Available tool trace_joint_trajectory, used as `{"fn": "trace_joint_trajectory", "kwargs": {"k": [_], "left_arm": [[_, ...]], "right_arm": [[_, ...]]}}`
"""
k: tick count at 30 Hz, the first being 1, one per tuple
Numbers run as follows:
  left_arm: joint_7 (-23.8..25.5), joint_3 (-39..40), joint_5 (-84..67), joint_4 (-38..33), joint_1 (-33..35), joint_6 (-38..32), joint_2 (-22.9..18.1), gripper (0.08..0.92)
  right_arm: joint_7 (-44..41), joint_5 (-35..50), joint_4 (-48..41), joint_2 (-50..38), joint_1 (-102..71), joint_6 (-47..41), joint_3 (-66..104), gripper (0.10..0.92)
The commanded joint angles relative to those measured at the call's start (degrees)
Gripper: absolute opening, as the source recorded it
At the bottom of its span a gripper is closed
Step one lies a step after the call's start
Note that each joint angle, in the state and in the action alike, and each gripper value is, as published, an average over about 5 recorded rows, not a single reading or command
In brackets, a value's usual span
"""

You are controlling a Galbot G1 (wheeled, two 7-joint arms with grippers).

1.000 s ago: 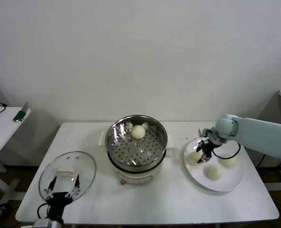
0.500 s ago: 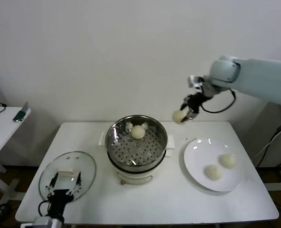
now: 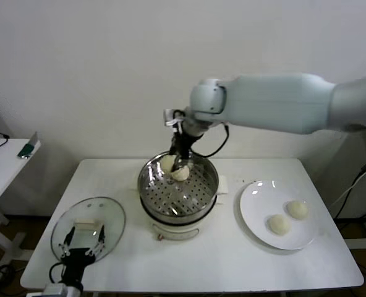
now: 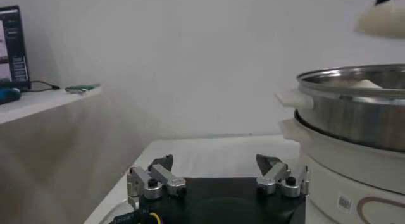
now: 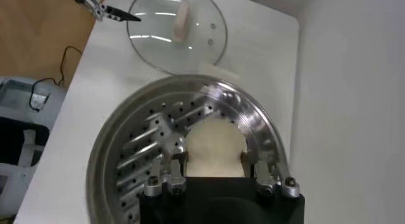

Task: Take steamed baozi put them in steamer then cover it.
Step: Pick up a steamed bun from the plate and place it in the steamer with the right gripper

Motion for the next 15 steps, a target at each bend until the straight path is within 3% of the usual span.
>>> {"fn": "trace_joint_trajectory", "kwargs": {"k": [1, 15], "left_arm": [[0.0, 0.2, 0.1, 0.5, -0.1, 0.1, 0.0, 0.823], [-0.1, 0.0, 0.0, -0.2, 0.7, 0.0, 0.3, 0.823]], "right_arm": [[3.6, -3.5, -6.9, 9.2, -10.1, -1.9, -0.5, 0.585], [7.0, -5.0, -8.8, 10.0, -12.3, -3.9, -0.3, 0.607]]}}
